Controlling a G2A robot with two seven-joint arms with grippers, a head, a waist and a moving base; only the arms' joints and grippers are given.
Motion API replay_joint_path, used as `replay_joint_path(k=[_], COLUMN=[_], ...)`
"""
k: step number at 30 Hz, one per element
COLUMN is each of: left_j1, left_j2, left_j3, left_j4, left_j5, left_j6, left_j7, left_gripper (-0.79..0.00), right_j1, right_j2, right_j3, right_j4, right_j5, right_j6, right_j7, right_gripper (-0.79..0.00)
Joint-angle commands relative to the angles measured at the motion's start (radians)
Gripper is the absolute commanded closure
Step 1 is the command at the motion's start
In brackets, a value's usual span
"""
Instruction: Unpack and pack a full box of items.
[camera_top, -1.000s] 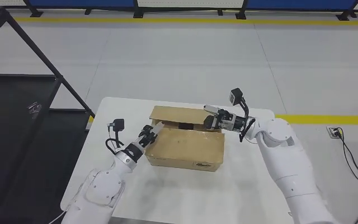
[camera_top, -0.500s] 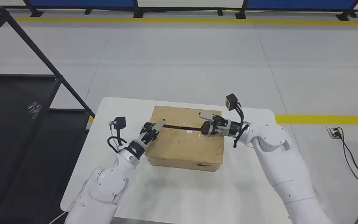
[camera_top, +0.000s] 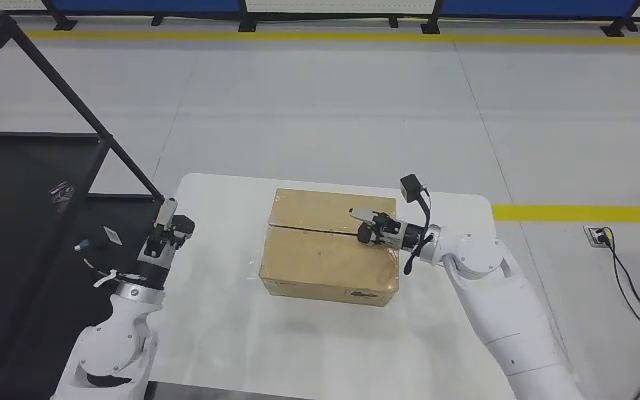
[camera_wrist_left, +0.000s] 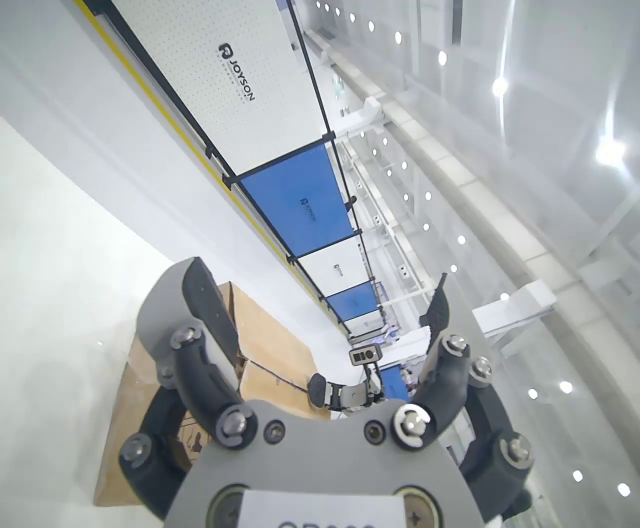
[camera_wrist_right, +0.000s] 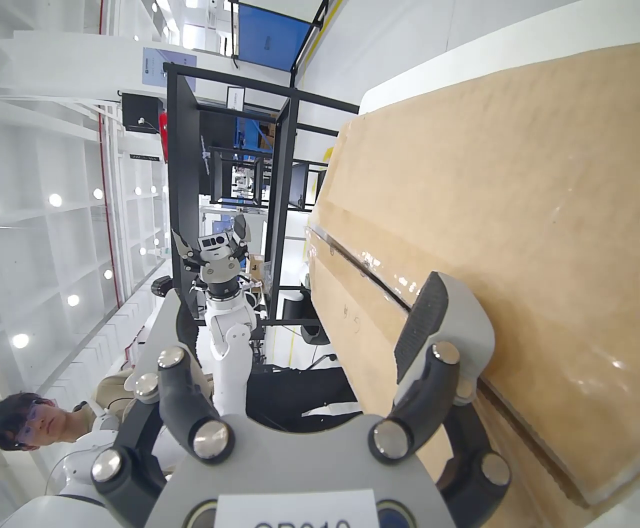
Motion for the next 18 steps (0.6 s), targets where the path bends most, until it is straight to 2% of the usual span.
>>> replay_joint_path(k=[1,2,11,14,18], left_j1=[0.039,0.055,0.055,0.049,0.005], left_j2=[0.005,0.010,0.010,0.005,-0.004], left_j3=[-0.050,-0.073,-0.073,-0.041,0.031], left_j4=[0.003,-0.005,-0.005,0.018,0.083], left_j5=[-0.015,0.010,0.010,-0.044,-0.067], left_j6=[-0.026,-0.053,-0.053,-0.020,0.049], left_j7=[-0.041,-0.068,-0.068,-0.087,-0.071], left_gripper=[-0.785,-0.785,-0.785,-0.785,-0.785], right_j1=[0.000,0.000,0.000,-0.019,-0.028], right_j2=[0.000,0.000,0.000,0.000,0.002], right_j3=[-0.002,-0.002,-0.002,-0.007,-0.011], right_j4=[-0.001,-0.001,-0.001,-0.024,-0.033], right_j5=[-0.001,-0.001,-0.001,-0.006,-0.016], right_j6=[0.002,0.002,0.002,0.002,0.008], right_j7=[-0.003,-0.003,-0.003,-0.022,-0.032], right_gripper=[-0.785,-0.785,-0.785,-0.785,-0.785])
